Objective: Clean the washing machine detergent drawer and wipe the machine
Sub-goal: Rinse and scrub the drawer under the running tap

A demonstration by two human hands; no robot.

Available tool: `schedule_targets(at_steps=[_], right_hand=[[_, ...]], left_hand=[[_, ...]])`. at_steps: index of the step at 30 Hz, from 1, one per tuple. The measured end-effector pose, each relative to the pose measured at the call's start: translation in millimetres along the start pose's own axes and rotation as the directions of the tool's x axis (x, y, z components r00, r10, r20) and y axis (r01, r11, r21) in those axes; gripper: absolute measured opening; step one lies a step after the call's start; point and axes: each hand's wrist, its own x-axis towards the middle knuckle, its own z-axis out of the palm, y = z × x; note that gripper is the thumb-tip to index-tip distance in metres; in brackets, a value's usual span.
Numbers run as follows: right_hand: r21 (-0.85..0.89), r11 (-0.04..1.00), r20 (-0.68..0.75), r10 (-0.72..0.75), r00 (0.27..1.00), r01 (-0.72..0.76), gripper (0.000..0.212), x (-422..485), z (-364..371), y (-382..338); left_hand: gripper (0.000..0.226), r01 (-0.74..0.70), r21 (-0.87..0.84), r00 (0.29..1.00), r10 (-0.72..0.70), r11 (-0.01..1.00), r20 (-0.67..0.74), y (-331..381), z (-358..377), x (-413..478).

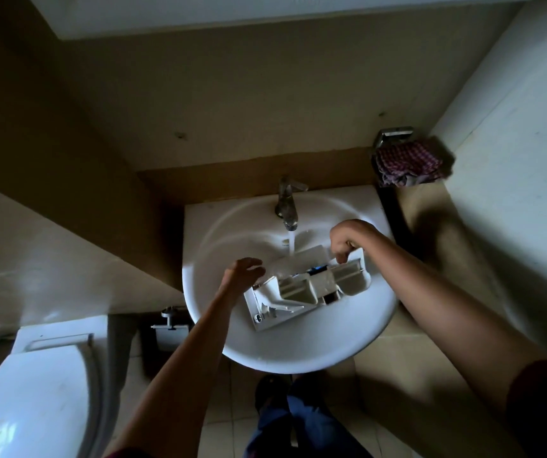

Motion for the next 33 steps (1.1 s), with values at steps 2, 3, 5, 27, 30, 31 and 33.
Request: schedule_targets(at_steps=[2,3,5,27,30,31,33], right_hand=[[0.052,0.999,0.024,-0.008,1.0,0.007,0.033,-1.8,-0.7,0.5],[0.09,0.996,0.04,-0.015,0.999,0.011,0.028,-1.3,-0.3,0.8],[0.16,0.987,0.064,-0.035,0.997,0.024,0.021,1.8,1.5,2.0],[0.754,0.638,-0.055,-0.17,0.984,0.152,0.021,33.4,-7.9,-22.5],[0.944,0.318,0.002,-0.286,0.958,0.093,0.022,44.2,1.3,-33.8],[0.978,0.197,-0.002,-0.299,0.954,0.064,0.021,45.1,4.4,-36.6],[1.0,0.001,-0.029,-0.278,0.96,0.031,0.022,48.0,11.9,-43.0]], left_hand=[[0.047,0.022,-0.109,1.0,-0.023,0.994,-0.003,-0.6,-0.9,-2.6],[0.054,0.04,-0.154,0.999,-0.04,0.987,0.003,-3.4,-0.4,-1.0],[0.047,0.107,-0.222,0.994,-0.108,0.969,0.008,0.9,0.0,-6.1],[0.013,0.559,-0.172,0.801,-0.474,0.811,0.366,19.2,9.0,-6.1],[0.046,0.565,-0.107,0.792,-0.502,0.818,0.349,16.1,6.9,-3.8],[0.046,0.559,-0.095,0.794,-0.499,0.824,0.347,15.9,6.8,-4.1],[0.048,0.552,-0.113,0.804,-0.491,0.826,0.336,18.6,6.2,-8.0]])
